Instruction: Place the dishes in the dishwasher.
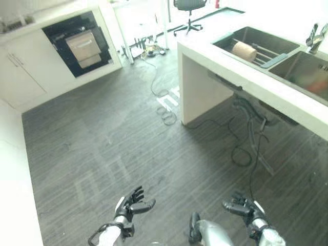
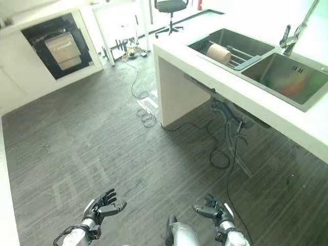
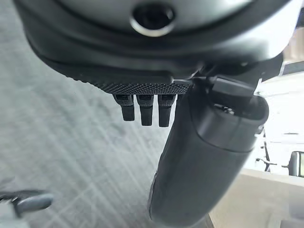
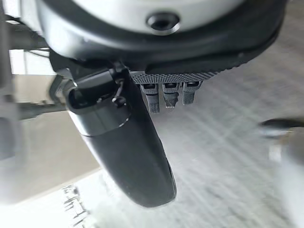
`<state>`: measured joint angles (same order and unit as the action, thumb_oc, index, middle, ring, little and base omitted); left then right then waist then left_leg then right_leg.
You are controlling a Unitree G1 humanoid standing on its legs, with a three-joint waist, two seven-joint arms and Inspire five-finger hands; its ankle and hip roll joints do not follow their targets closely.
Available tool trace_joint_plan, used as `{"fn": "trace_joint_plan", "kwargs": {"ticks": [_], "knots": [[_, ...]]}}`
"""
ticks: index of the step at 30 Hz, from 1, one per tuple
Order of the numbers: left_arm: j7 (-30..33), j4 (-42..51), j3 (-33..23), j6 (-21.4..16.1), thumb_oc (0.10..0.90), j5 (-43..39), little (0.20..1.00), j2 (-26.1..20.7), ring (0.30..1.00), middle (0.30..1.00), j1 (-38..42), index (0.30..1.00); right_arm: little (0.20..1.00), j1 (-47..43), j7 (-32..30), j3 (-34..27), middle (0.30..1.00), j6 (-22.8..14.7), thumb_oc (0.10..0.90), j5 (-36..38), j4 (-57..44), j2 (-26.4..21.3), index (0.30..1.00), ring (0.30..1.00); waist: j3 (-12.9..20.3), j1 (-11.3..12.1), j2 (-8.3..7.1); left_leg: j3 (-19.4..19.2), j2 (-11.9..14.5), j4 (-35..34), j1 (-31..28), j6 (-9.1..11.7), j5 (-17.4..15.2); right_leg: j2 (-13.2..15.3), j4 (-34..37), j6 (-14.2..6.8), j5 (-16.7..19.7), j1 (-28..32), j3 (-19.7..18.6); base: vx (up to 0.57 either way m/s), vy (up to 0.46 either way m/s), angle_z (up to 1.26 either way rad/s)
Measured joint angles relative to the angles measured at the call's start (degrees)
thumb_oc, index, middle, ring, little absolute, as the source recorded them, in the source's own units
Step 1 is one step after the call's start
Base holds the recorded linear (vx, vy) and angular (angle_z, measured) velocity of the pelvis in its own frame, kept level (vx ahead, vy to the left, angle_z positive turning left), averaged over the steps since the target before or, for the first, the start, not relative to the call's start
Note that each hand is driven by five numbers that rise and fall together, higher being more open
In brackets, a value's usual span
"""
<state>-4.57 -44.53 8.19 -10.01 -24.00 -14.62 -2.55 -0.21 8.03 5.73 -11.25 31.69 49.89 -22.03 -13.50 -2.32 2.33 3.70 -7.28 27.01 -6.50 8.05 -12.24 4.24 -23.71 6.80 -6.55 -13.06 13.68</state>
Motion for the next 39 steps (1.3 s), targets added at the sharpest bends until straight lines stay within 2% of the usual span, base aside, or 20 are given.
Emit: {"fn": "trace_joint_plan", "kwargs": {"ticks": [2, 3, 5, 7, 9, 12, 14, 16, 20, 21, 22, 23, 24, 25, 26, 28, 31, 34, 37, 39], "knots": [[-0.50, 0.21, 0.56, 0.86, 0.800, 0.02, 0.900, 0.23, 0.900, 0.900, -0.97, 0.900, 0.900, -0.37, -0.51, 0.05, 0.900, 0.28, 0.800, -0.19, 0.91, -0.80, 0.900, 0.900, -0.10, 1.55, -0.07, -4.62, -0.30, 31.32, 19.01, 0.89, 17.37, 0.30, 3.81, 1.70, -2.22, 4.49, -2.39, 0.37, -0.156, -0.33], [-0.66, 0.15, 0.55, 1.04, 0.800, 0.07, 0.900, -0.05, 0.900, 0.900, -0.71, 0.900, 0.900, -1.22, -0.46, 0.04, 0.900, 0.49, 0.800, -0.18, 2.85, -0.39, 0.900, 0.900, -1.03, 3.13, -1.53, -7.20, 0.76, 34.75, 25.05, -3.33, 14.90, 0.32, 4.39, 1.67, -2.63, 5.54, -3.68, 0.38, 0.047, -0.47], [-0.72, -0.24, 0.56, 1.37, 0.800, 0.20, 0.900, -0.40, 0.900, 0.900, -2.71, 0.900, 0.900, -1.58, -0.51, 0.07, 0.900, 0.93, 0.800, -0.21, 4.58, 0.63, 0.900, 0.900, -2.10, 4.21, -3.01, -7.42, 2.10, 20.60, 27.38, -7.61, 11.44, 0.43, 6.08, 0.17, -3.29, 9.69, -5.55, 0.35, 0.181, -0.65], [-0.70, -0.47, 0.71, 1.53, 0.800, 0.18, 0.900, -0.33, 0.900, 0.900, -4.91, 0.900, 0.900, -1.97, -0.55, 0.32, 0.900, 0.98, 0.800, -0.27, 4.09, 0.97, 0.900, 0.900, -2.21, 3.93, -2.75, -4.81, 4.17, -6.34, 25.21, -7.86, 11.27, -1.12, 5.50, -1.61, -5.17, 11.43, -8.61, 0.40, 0.315, -0.71], [-0.64, -0.34, 1.15, 1.46, 0.800, 0.17, 0.900, 0.23, 0.900, 0.900, -5.43, 0.900, 0.900, -3.14, -1.17, 0.44, 0.900, 1.83, 0.800, -0.21, 5.83, 0.81, 0.900, 0.900, -2.81, 4.37, -0.48, 3.54, 4.48, -26.01, 23.24, -6.81, 11.66, -2.99, 5.66, -2.86, -7.02, 12.29, -12.47, 0.34, 0.279, -1.00], [-0.76, -0.26, 0.99, 1.62, 0.800, 0.12, 0.900, 0.31, 0.900, 0.900, -5.10, 0.900, 0.900, -2.81, -1.11, 0.10, 0.900, 3.05, 0.800, 0.01, 9.51, 0.83, 0.900, 0.900, -4.67, 6.64, 2.00, 3.07, 5.34, -18.75, 28.56, -3.88, 13.31, -2.81, 6.18, -4.46, -8.64, 15.77, -15.25, 0.27, 0.349, -0.99], [-0.60, 0.85, 0.40, 1.29, 0.800, 0.31, 0.900, 0.26, 0.900, 0.900, -6.66, 0.900, 0.900, 0.98, -1.16, -0.15, 0.900, 3.01, 0.800, -0.01, 8.61, 0.71, 0.900, 0.900, -3.84, 7.13, 3.19, -2.63, 7.84, -14.00, 24.42, -6.48, 10.89, -0.30, 5.88, -8.73, -11.91, 19.42, -14.70, 0.27, 0.297, -0.94], [-0.15, -1.76, 0.10, 1.40, 0.800, 1.91, 0.900, 0.03, 0.900, 0.900, -4.77, 0.900, 0.900, 0.92, -1.89, -0.40, 0.900, 3.07, 0.800, 0.11, 8.93, 1.67, 0.900, 0.900, -3.52, 5.71, 1.64, -3.94, 4.65, -13.63, 22.45, -8.27, 18.17, 3.42, 3.25, -11.13, -13.85, 20.45, -14.20, 0.30, 0.228, -0.62], [0.24, -4.35, 0.56, -0.11, 0.800, 2.31, 0.900, -0.99, 0.900, 0.900, 5.25, 0.900, 0.900, -0.44, -2.73, -1.68, 0.900, 3.13, 0.800, 0.02, 11.94, 7.82, 0.900, 0.900, -2.43, 2.39, -0.88, -5.77, 0.80, -14.44, 16.51, -14.55, 13.52, 4.48, -1.48, -12.91, -3.85, 20.07, -9.62, 0.25, 0.274, -0.23], [0.30, -6.30, 1.52, -0.41, 0.800, 2.21, 0.900, -1.63, 0.900, 0.900, 6.83, 0.900, 0.900, -2.45, -3.00, -1.26, 0.900, 2.47, 0.800, 0.03, 13.77, 8.44, 0.900, 0.900, -2.94, 2.41, -0.37, -5.65, 1.46, -11.75, 16.78, -16.21, 11.94, 5.25, -15.75, -16.40, -1.04, 12.98, -10.37, 0.13, 0.103, -0.56], [0.20, -8.77, 3.14, -0.29, 0.800, 2.18, 0.900, -2.76, 0.900, 0.900, 7.98, 0.900, 0.900, -2.64, -2.95, -0.73, 0.900, 2.56, 0.800, 0.00, 13.86, 8.87, 0.900, 0.900, -3.15, 1.81, -0.86, -6.69, 1.10, -10.98, 16.42, -15.73, 10.22, 5.26, -29.42, -16.70, 0.39, 5.66, -11.47, 0.16, 0.012, -0.45], [0.41, -9.50, 3.62, -0.24, 0.800, 2.13, 0.900, -2.83, 0.900, 0.900, 8.06, 0.900, 0.900, -2.58, -2.95, -0.81, 0.900, 2.84, 0.800, -0.01, 14.09, 8.73, 0.900, 0.900, -2.73, 0.52, -0.35, -6.71, 1.13, -12.54, 15.81, -14.45, 9.93, 3.38, -32.63, -15.06, -0.03, 1.51, -10.47, 0.19, -0.065, -0.18], [0.54, -9.59, 3.85, -1.03, 0.800, 1.69, 0.900, -2.60, 0.900, 0.900, 7.94, 0.900, 0.900, -2.04, -3.37, -0.92, 0.900, 2.78, 0.800, 0.00, 15.50, 8.50, 0.900, 0.900, -3.33, 0.43, -1.27, -7.68, 1.28, -14.86, 14.38, -6.61, 8.57, 2.39, -28.25, -11.95, -0.52, -1.61, -9.07, 0.20, -0.119, -0.21], [0.27, -8.95, 3.99, -2.62, 0.800, 1.68, 0.900, -4.44, 0.900, 0.900, 7.14, 0.900, 0.900, -3.91, -3.58, -2.04, 0.900, 2.83, 0.800, 0.15, 19.40, 9.71, 0.900, 0.900, -3.57, 1.37, -4.51, -4.73, 0.29, -0.33, 19.19, -12.97, 4.59, 5.84, -19.19, -11.54, -0.99, -4.57, -8.26, 0.24, -0.215, -1.07], [1.57, -10.94, 3.16, -2.07, 0.800, 1.66, 0.900, -4.27, 0.900, 0.900, 5.35, 0.900, 0.900, -4.04, -4.22, -4.10, 0.900, 3.11, 0.800, 1.07, 20.51, 9.13, 0.900, 0.900, -4.42, 2.25, -3.49, -4.04, 3.81, -0.96, 16.49, -13.40, 0.72, 5.26, -3.11, -13.02, -1.06, -4.36, -5.80, 0.32, -0.284, -1.05], [1.83, -12.21, 2.45, -1.38, 0.800, 1.73, 0.900, -3.74, 0.900, 0.900, 3.43, 0.900, 0.900, -2.79, -3.72, -5.04, 0.900, 2.84, 0.800, 0.98, 21.61, 7.97, 0.900, 0.900, -5.18, 1.10, -4.32, -6.12, 2.21, 0.00, 15.21, -11.80, -2.68, 6.23, 10.10, -13.93, 3.17, -3.20, -2.08, 0.55, -0.407, -0.81], [4.22, -13.67, 2.23, -0.94, 0.800, 1.73, 0.900, -1.83, 0.900, 0.900, 2.22, 0.900, 0.900, -1.23, -3.38, -6.03, 0.900, 3.96, 0.800, -0.20, 21.91, 7.56, 0.900, 0.900, -6.17, -0.21, -3.75, -9.64, -0.75, -0.48, 11.52, -15.12, -5.45, 8.68, 2.78, -14.72, 6.05, -8.71, -1.39, 0.46, -0.348, -0.51], [5.20, -13.45, 2.22, -0.28, 0.800, 1.73, 0.900, 0.09, 0.900, 0.900, 1.57, 0.900, 0.900, 1.01, -2.49, -5.89, 0.900, 5.29, 0.800, -1.28, 21.96, 7.77, 0.900, 0.900, -4.80, -0.84, -2.06, -8.26, -1.95, -7.72, 5.13, -16.49, -3.97, 4.05, -0.24, -10.50, 4.25, -6.21, -3.38, 0.40, -0.289, 0.05], [5.32, -15.11, 0.47, 1.48, 0.800, 1.69, 0.900, 1.28, 0.900, 0.900, 1.58, 0.900, 0.900, -0.30, -1.13, -4.58, 0.900, 4.83, 0.800, -3.41, 22.28, 7.52, 0.900, 0.900, -3.44, -1.05, -0.27, -6.54, -1.26, -13.24, -0.49, -13.14, -1.60, -2.98, 0.35, -2.60, 1.85, -2.87, -1.50, 0.27, -0.227, 0.06], [5.73, -18.93, -0.76, 2.40, 0.800, 1.00, 0.900, 3.44, 0.900, 0.900, 1.69, 0.900, 0.900, -2.02, -0.66, -3.04, 0.900, 3.85, 0.800, -4.70, 22.07, 5.94, 0.900, 0.900, -2.36, 0.42, -0.69, -6.48, -3.36, -4.37, 0.89, -6.16, 3.54, -2.52, 6.03, 1.00, 3.17, 2.80, -4.21, 0.24, -0.272, -0.25]]}}
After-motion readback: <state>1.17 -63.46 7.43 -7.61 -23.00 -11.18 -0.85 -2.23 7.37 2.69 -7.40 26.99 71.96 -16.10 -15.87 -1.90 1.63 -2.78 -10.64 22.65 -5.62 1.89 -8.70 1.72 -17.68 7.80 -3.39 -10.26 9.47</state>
